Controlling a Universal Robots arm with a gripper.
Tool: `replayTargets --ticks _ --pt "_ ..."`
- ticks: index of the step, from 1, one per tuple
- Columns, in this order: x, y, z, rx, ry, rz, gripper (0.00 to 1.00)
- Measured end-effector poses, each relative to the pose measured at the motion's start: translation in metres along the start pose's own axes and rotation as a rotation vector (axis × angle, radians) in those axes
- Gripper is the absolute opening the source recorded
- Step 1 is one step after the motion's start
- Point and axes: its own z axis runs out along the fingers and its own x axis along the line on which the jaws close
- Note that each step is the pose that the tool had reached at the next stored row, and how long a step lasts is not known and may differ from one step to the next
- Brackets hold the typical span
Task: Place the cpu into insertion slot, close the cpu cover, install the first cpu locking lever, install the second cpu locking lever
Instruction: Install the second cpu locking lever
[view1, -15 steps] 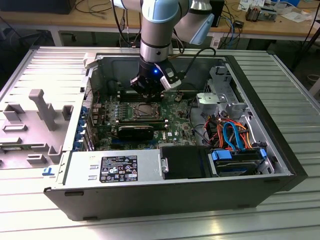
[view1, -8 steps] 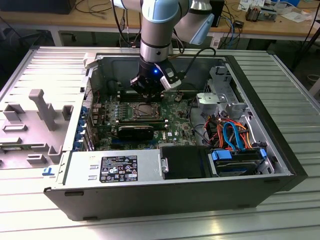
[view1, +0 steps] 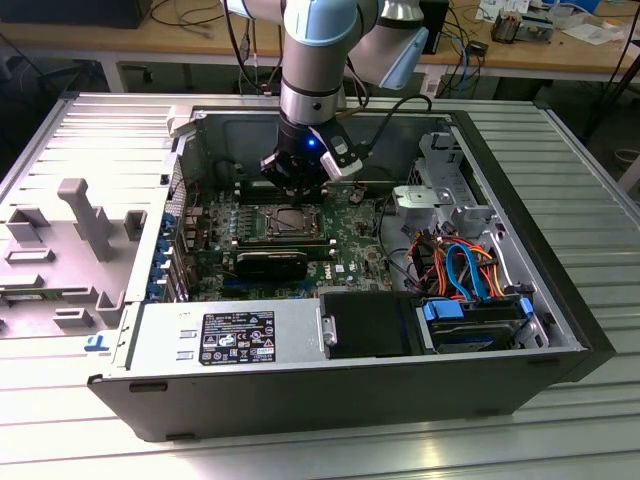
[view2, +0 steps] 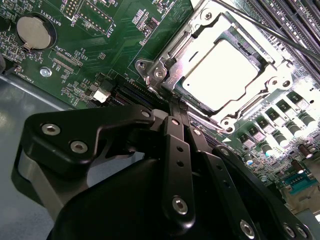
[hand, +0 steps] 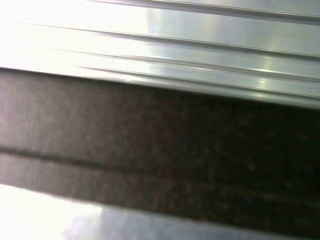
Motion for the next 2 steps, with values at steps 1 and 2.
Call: replayTargets --ticks 1,2 --pt "0.0 0.0 0.0 0.0 0.0 0.0 0.11" --pt "0.0 0.0 0.0 0.0 0.0 0.0 0.11"
